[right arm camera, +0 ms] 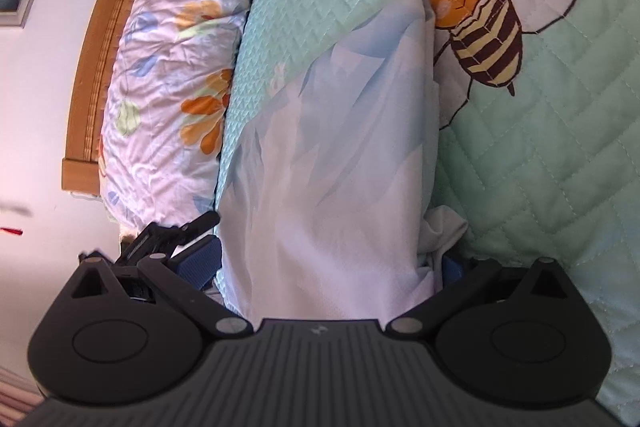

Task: Fold clothes
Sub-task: 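Roll both open grippers and lower them onto the folded shirt's edge, then close the left gripper on the shirt edge while the right gripper closes beside it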

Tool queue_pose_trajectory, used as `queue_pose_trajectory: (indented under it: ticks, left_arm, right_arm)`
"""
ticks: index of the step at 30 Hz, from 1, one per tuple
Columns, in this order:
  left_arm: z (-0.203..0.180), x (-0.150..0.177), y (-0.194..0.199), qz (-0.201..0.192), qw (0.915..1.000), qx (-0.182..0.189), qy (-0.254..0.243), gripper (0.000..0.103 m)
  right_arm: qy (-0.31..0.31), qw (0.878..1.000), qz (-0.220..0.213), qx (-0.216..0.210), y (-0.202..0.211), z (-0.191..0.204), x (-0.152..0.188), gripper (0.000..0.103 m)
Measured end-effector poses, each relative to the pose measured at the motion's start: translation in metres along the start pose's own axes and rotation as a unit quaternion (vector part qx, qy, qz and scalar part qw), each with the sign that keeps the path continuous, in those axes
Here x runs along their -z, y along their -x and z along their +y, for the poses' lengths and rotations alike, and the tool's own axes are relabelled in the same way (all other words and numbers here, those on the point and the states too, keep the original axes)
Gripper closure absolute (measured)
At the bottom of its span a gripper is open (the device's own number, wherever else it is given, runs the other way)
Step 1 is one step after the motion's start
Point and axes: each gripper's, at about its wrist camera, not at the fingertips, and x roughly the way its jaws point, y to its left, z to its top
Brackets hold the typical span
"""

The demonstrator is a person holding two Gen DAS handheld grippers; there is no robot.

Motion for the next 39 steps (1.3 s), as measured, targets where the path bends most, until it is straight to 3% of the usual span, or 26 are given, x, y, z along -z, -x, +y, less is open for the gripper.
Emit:
queue_pose_trajectory:
  ticks: [6,8,9,15,20,31,33,35,37,39]
  left_arm:
    - [-0.012,-0.007,-0.026,0.044,0.9977,0.018,-0.047,0.013]
    - [-0.021,-0.006,-0.036,0.063,0.9957,0.035,-0.059,0.008]
    - [-0.025,-0.006,-0.040,0.067,0.9950,0.038,-0.064,0.000]
    - [-0.024,-0.011,-0.050,0.081,0.9927,0.085,-0.027,0.000]
    - [-0.026,-0.007,-0.048,0.077,0.9926,0.087,-0.038,0.000]
    - [-0.042,0.005,-0.038,0.046,0.9975,-0.009,-0.053,0.000]
    - [-0.039,0.006,-0.032,0.044,0.9974,-0.016,-0.055,0.000]
    - [-0.039,0.009,-0.019,0.020,0.9966,-0.052,-0.061,0.000]
    - [-0.041,0.017,-0.008,0.008,0.9953,-0.069,-0.068,0.000]
    - [-0.045,0.028,0.001,0.006,0.9946,-0.072,-0.075,0.000]
  right_arm:
    - [-0.016,1.000,0.013,0.000,-0.002,-0.002,-0.007,0.000]
    - [-0.024,1.000,0.015,0.003,-0.004,-0.002,-0.009,0.000]
    - [-0.026,1.000,0.017,0.005,-0.005,-0.002,-0.010,0.000]
    - [-0.035,0.999,0.010,0.010,-0.008,0.000,-0.015,0.000]
    - [-0.032,0.999,-0.001,-0.001,-0.006,-0.002,-0.014,0.000]
    - [-0.015,1.000,-0.002,-0.011,0.001,-0.002,-0.006,0.001]
    - [-0.032,0.999,-0.003,-0.015,0.008,-0.005,-0.003,0.001]
    - [-0.053,0.998,-0.012,-0.018,0.016,-0.010,0.000,0.001]
    - [-0.056,0.998,-0.025,0.005,0.027,-0.009,0.006,0.001]
    - [-0.014,0.997,-0.043,0.064,0.041,0.002,0.017,0.001]
